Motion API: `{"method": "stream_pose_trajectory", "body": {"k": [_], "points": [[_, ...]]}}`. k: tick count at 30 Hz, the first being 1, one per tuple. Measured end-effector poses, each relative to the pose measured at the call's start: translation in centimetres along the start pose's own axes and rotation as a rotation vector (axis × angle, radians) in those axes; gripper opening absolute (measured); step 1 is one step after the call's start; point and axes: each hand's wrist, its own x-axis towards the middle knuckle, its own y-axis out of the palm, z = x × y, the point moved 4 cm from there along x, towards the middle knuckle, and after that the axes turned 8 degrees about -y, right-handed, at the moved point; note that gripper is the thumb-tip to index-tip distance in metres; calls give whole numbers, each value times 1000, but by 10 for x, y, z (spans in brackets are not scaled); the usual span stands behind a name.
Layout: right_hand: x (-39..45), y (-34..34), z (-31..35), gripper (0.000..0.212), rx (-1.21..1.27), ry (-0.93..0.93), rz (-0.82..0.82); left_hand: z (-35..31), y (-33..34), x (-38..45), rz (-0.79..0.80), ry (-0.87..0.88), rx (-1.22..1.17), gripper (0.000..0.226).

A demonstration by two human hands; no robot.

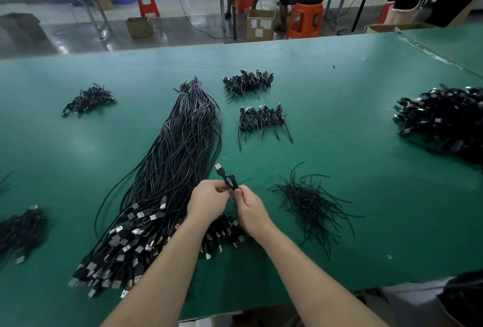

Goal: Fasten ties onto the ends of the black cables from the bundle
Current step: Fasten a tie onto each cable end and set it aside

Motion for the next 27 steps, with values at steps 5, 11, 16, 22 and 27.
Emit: {"method": "stream_pose_trajectory", "body": {"k": [5,11,16,22,27], "points": [[2,1,-3,34,8,1,10,0,-1,-7,27,40,-133,31],[3,1,-4,31,32,8,21,3,-3,-15,109,76,-325,27],[3,1,-6,30,87,17,21,3,-6,-19,163,110,-383,26],[3,1,-6,31,117,24,27,6,-4,-17,99,91,-376,14],[3,2,-5,32,113,47,27,8,0,-17,39,81,-356,17]]}}
